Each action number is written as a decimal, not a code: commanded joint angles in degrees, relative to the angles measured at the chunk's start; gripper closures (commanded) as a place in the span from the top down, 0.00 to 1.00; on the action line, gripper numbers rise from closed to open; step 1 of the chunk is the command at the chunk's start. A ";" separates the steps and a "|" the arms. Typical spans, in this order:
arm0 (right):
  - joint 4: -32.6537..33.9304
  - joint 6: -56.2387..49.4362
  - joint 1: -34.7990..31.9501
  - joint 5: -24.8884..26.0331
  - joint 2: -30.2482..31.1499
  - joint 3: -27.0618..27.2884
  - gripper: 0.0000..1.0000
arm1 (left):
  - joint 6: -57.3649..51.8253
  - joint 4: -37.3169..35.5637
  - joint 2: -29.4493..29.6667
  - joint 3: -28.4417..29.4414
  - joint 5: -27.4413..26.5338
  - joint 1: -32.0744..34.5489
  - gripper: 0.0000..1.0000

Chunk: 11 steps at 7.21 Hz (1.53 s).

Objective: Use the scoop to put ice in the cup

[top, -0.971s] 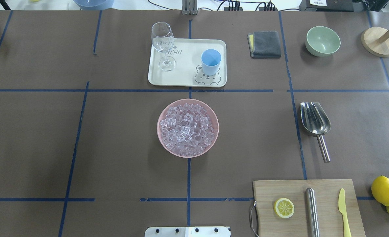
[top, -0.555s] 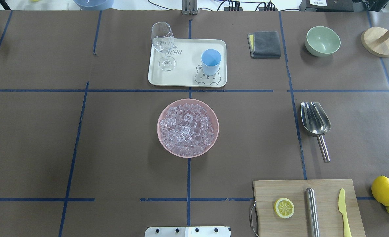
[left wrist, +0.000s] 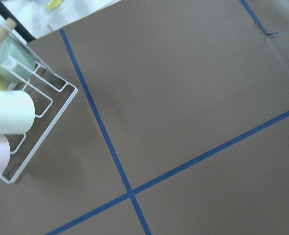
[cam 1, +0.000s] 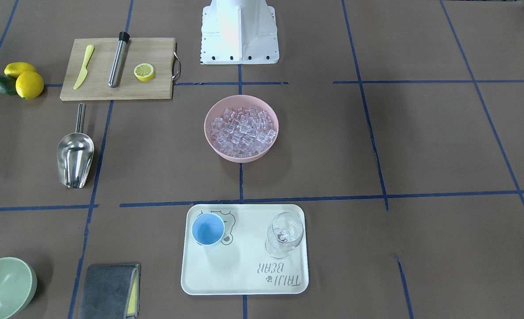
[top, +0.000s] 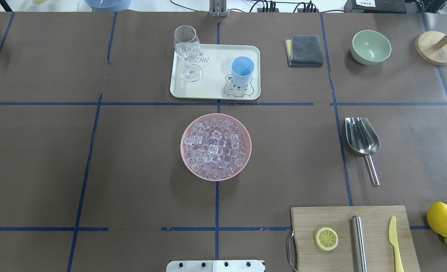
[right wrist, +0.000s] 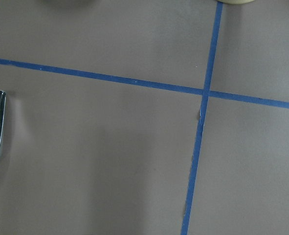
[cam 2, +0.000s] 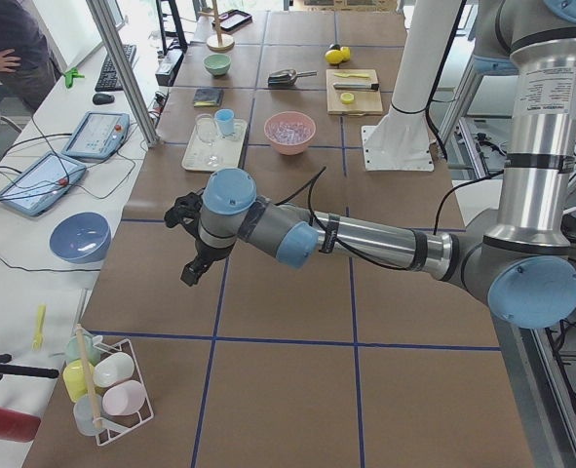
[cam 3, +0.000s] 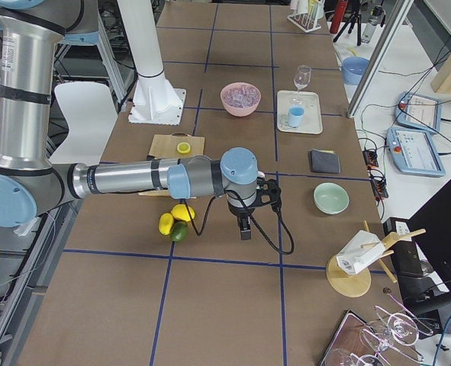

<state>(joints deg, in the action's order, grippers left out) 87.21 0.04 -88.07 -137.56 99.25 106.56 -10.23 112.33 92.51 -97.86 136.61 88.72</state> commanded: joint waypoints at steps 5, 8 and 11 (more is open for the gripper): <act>-0.55 0.49 0.00 0.01 0.07 0.31 1.00 | 0.30 25.13 6.48 -1.01 -1.34 -23.56 1.00; -2.03 0.31 0.00 0.01 0.07 0.58 1.00 | 1.80 24.87 13.11 0.03 -4.76 -38.05 1.00; -5.12 0.40 0.00 -0.08 0.59 0.49 1.00 | 1.89 25.39 16.28 2.13 -6.18 -48.27 1.00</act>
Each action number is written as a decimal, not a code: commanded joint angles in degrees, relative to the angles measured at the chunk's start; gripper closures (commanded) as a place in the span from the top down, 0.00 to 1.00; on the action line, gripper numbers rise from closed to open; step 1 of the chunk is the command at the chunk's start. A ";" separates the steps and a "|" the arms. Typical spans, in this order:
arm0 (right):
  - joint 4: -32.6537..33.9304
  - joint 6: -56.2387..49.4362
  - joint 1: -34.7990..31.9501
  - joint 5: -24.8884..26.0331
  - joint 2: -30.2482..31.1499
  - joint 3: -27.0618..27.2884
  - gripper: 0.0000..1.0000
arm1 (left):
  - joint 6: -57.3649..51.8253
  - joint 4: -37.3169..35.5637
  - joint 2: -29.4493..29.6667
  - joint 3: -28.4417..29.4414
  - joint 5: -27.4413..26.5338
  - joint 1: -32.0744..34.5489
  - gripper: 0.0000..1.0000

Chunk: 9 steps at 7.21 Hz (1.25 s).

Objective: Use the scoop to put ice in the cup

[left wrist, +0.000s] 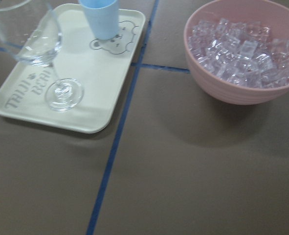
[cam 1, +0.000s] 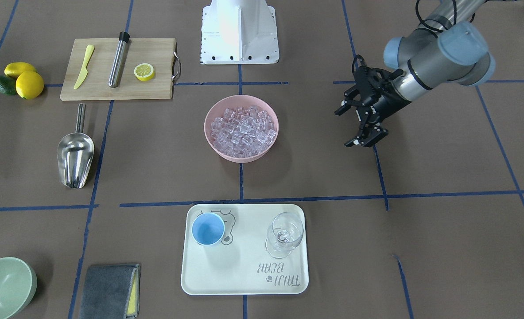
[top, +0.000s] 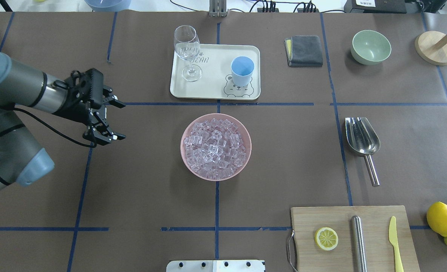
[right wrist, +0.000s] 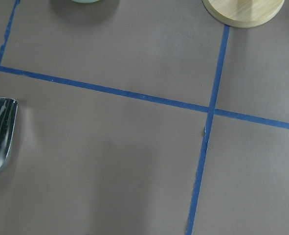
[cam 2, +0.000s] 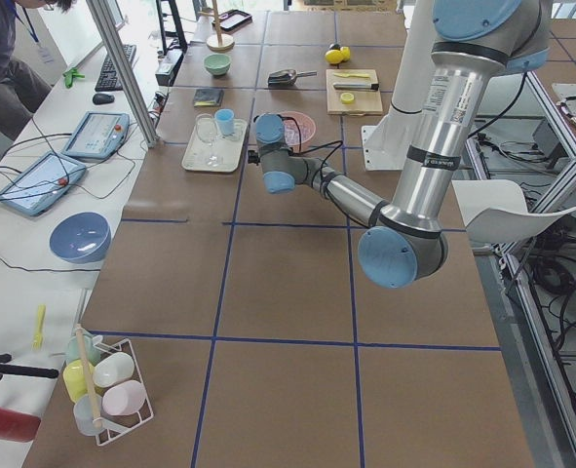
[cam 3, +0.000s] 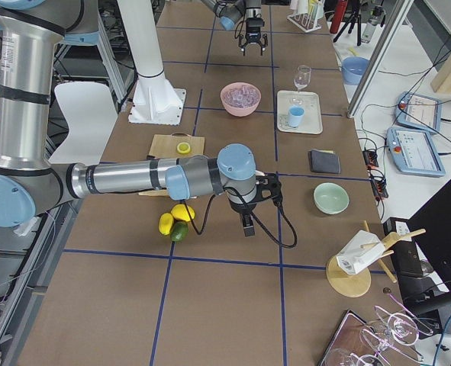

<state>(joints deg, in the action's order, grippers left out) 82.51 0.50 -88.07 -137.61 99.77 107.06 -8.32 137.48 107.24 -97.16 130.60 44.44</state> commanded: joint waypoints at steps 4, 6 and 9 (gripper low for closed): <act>-0.51 -0.14 0.00 -0.03 0.07 -0.01 1.00 | 0.06 7.51 6.22 9.77 -7.00 -10.59 1.00; -0.51 -0.14 0.00 -0.03 0.07 -0.01 1.00 | 1.72 10.16 9.03 13.30 -11.30 -12.52 1.00; -0.51 -0.06 0.00 -0.12 0.07 -0.01 1.00 | 5.14 17.19 10.26 17.25 -13.00 -13.15 1.00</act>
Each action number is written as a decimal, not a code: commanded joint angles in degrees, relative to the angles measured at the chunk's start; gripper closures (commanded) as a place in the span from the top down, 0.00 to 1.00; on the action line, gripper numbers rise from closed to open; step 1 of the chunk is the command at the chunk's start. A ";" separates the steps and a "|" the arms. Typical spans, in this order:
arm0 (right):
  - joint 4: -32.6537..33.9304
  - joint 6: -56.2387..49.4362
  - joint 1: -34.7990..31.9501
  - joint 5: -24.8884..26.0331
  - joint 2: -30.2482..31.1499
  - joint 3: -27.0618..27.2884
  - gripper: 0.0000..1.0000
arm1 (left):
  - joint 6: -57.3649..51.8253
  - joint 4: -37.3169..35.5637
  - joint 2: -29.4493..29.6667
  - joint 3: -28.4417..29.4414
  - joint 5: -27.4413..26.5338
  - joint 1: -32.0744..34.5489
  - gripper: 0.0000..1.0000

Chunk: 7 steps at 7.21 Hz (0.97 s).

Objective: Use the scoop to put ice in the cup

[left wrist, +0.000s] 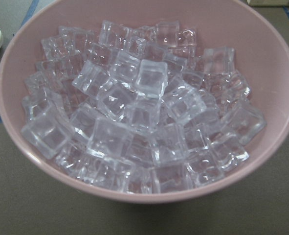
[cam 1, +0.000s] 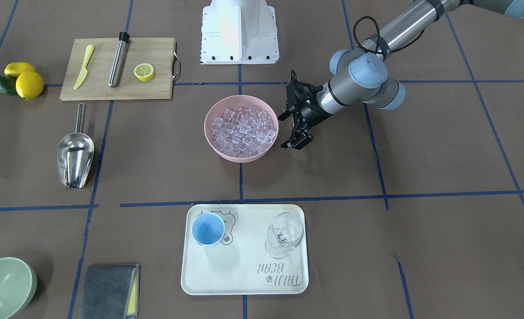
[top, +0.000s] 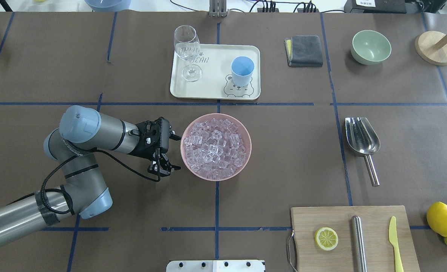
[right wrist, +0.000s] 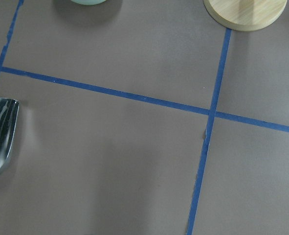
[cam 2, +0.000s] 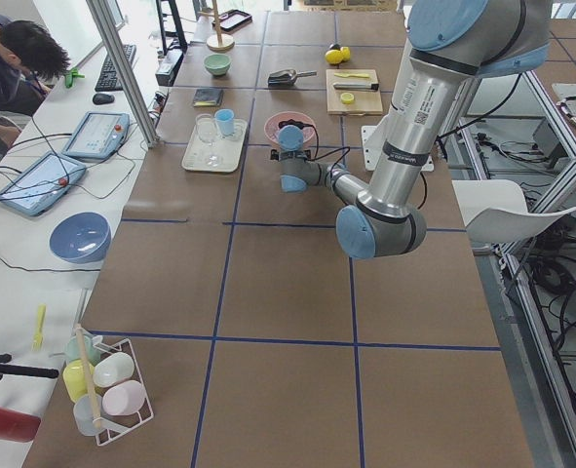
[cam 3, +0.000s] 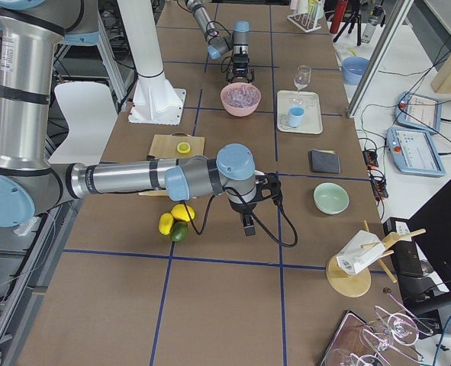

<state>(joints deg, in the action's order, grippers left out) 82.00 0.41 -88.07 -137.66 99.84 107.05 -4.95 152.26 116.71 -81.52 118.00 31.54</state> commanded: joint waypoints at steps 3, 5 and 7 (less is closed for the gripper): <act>0.00 2.12 0.52 -1.03 -0.09 0.87 1.00 | 3.45 2.51 1.24 1.72 -0.32 -0.25 1.00; -3.92 17.62 8.48 -0.51 -0.18 6.31 1.00 | 3.45 2.60 1.33 1.72 -0.32 -0.25 1.00; -14.19 35.53 19.37 1.06 -0.26 6.85 1.00 | 3.45 2.86 1.33 1.63 -0.32 -0.25 1.00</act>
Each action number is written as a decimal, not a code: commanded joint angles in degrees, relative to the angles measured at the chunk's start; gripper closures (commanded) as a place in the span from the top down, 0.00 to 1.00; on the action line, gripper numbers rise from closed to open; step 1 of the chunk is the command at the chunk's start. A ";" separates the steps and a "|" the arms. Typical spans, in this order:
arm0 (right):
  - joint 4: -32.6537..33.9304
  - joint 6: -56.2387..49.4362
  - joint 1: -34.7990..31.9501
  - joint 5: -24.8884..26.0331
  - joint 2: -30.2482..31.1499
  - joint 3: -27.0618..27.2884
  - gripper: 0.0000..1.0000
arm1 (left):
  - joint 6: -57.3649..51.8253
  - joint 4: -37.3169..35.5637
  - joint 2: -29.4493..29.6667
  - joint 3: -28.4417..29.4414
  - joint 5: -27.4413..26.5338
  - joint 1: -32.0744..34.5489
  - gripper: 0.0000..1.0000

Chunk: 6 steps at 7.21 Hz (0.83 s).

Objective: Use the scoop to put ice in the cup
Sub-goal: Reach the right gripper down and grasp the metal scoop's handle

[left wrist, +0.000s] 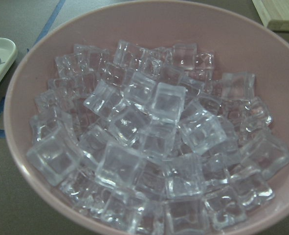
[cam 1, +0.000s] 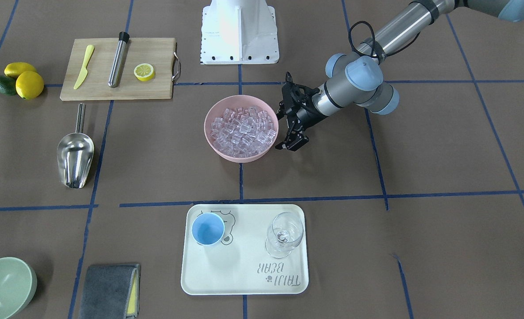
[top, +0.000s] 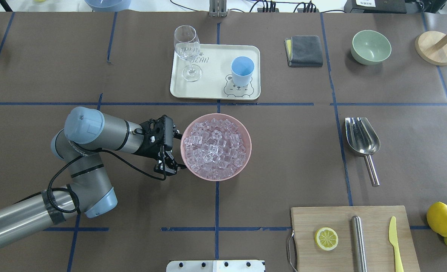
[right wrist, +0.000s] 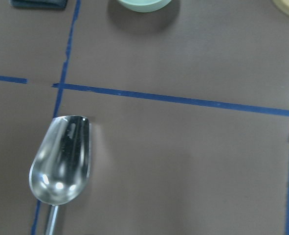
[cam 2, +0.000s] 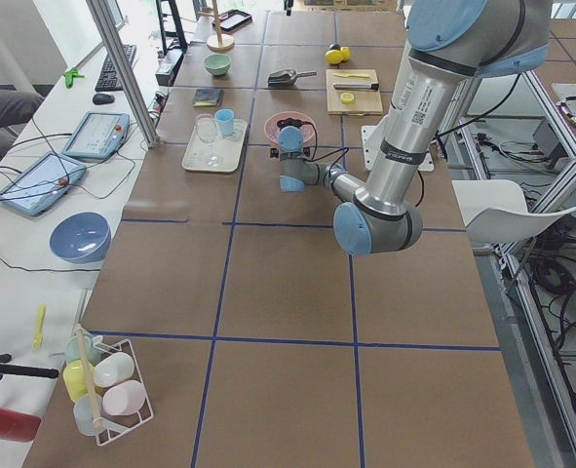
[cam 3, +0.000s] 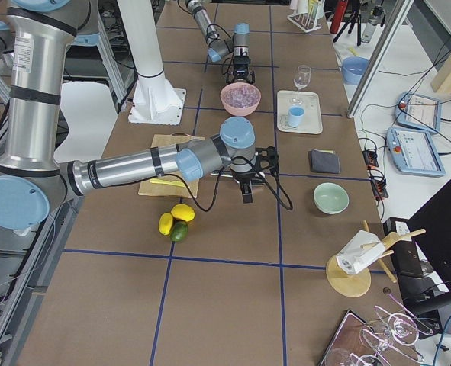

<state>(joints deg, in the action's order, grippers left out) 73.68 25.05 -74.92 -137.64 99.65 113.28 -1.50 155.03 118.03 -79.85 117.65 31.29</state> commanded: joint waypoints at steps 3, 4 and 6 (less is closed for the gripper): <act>-7.85 27.72 21.07 7.34 1.69 5.36 1.00 | -0.08 0.18 0.01 -0.04 0.04 0.00 1.00; -7.85 32.21 28.61 15.47 1.69 5.81 1.00 | -0.08 0.18 0.01 -0.13 0.04 0.00 1.00; -8.11 35.50 35.88 21.01 1.08 3.36 1.00 | -0.08 0.27 0.01 -0.13 0.04 0.00 1.00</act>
<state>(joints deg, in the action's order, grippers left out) 65.74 58.63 -42.89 -119.40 101.08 117.92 -1.58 155.27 118.04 -79.96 117.68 31.29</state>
